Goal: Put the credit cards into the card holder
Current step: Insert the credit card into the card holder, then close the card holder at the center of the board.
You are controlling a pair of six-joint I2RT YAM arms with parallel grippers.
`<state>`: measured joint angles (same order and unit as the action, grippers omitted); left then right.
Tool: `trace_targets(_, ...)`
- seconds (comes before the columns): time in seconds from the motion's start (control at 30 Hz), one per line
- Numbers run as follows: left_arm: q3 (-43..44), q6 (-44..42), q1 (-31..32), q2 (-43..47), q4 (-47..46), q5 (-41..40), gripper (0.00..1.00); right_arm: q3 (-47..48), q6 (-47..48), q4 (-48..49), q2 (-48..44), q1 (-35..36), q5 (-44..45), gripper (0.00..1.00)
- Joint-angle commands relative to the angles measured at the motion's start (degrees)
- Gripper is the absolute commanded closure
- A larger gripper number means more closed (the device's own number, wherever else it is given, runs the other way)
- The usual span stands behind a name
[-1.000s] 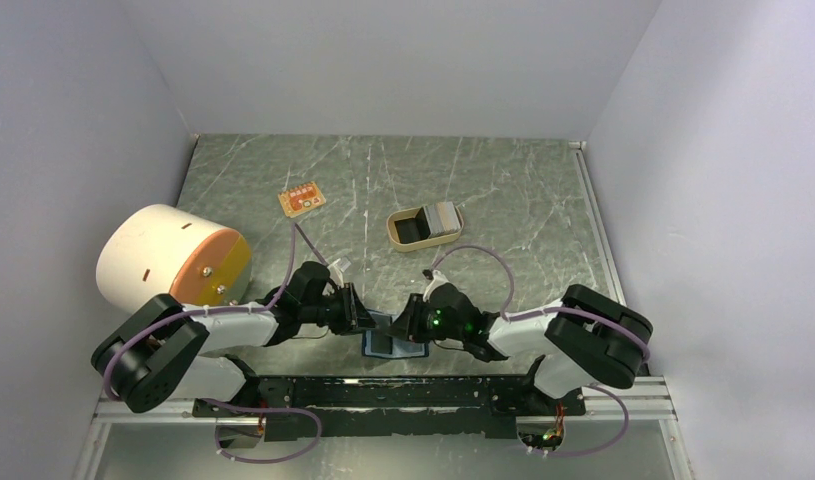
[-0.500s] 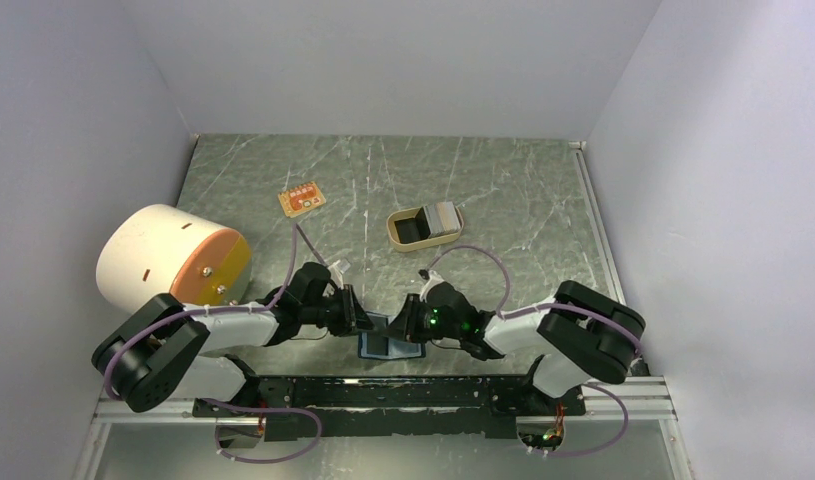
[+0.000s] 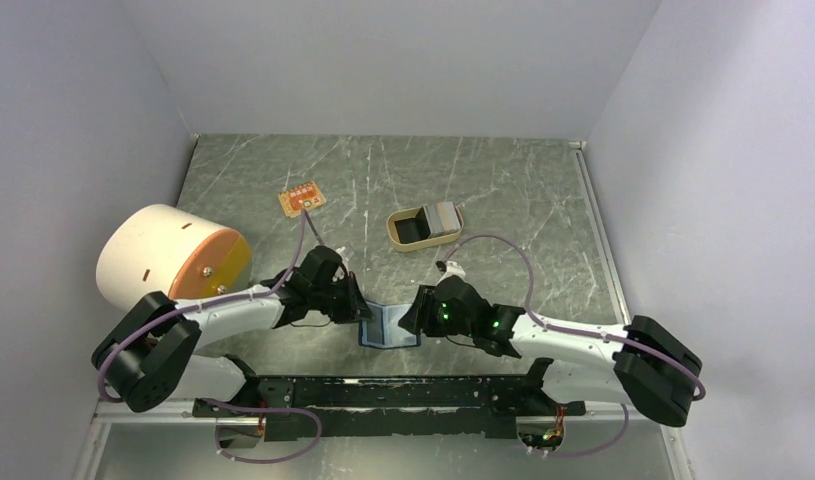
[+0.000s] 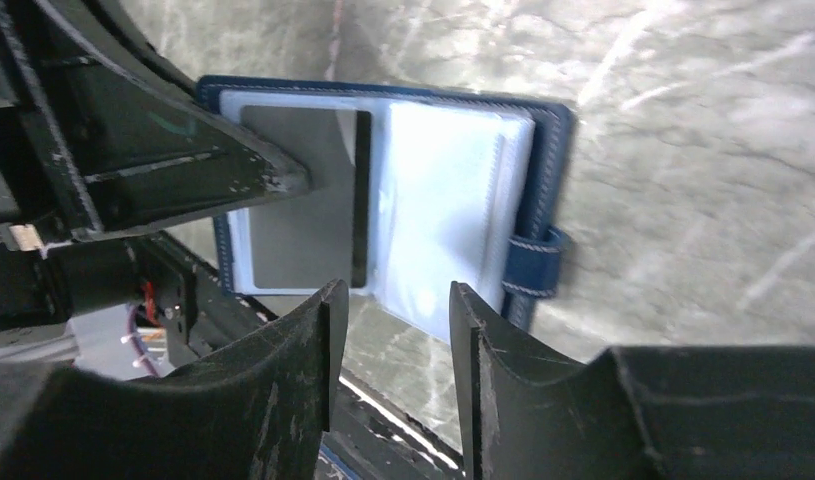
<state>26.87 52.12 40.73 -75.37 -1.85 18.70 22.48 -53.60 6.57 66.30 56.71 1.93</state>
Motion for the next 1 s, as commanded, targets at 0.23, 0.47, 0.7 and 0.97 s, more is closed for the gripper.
trace_targets(0.23,11.27,-5.0,0.11,-2.39,16.48,-6.4,0.84,2.15,1.05,-10.44,-0.15,-0.22,8.23,0.52)
trace_targets(0.47,13.89,-7.11,-0.79,-5.0,20.72,-5.97,0.79,0.82,3.31,0.68,4.7,-0.24,5.9,0.55)
trace_targets(0.7,15.06,-6.8,-0.97,-4.47,14.41,5.69,0.7,2.83,4.99,8.75,12.55,-0.11,1.59,0.59)
trace_targets(0.97,12.81,-5.09,-0.94,-3.27,8.15,8.63,0.71,4.06,6.98,16.35,16.87,0.21,-5.84,0.6)
